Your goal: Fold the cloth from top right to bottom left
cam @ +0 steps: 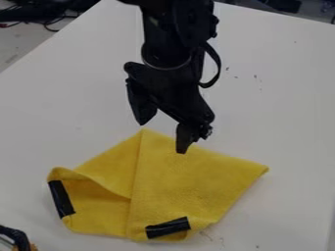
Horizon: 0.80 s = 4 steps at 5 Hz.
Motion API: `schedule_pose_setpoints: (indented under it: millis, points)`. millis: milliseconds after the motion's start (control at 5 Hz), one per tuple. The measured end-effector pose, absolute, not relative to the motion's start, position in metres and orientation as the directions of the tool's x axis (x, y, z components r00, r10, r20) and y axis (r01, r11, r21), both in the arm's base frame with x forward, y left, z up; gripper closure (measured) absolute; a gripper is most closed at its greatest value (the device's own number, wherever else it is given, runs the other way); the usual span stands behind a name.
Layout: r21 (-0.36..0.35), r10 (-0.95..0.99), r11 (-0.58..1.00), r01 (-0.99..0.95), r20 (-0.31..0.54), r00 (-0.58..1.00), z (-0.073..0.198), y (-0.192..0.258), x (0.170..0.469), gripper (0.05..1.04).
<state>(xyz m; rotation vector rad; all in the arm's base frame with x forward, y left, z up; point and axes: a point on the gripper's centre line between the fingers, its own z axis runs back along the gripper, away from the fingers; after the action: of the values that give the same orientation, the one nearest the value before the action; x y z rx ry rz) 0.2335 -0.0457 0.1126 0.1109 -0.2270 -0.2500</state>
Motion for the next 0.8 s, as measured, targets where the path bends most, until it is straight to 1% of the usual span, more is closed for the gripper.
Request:
schedule_pose_setpoints:
  millis: [200,400,600,800]
  points:
    - [0.137,-0.244,0.966,0.221,0.188,0.951,0.106,-0.045,0.229,0.083]
    - [0.141,-0.189,0.976,0.166,0.171,0.967,0.095,-0.057,0.211,0.083]
    - [0.129,-0.137,0.985,0.113,0.195,0.971,0.088,-0.067,0.196,0.083]
    - [0.086,-0.098,0.993,0.082,0.201,0.975,0.079,-0.081,0.186,0.083]
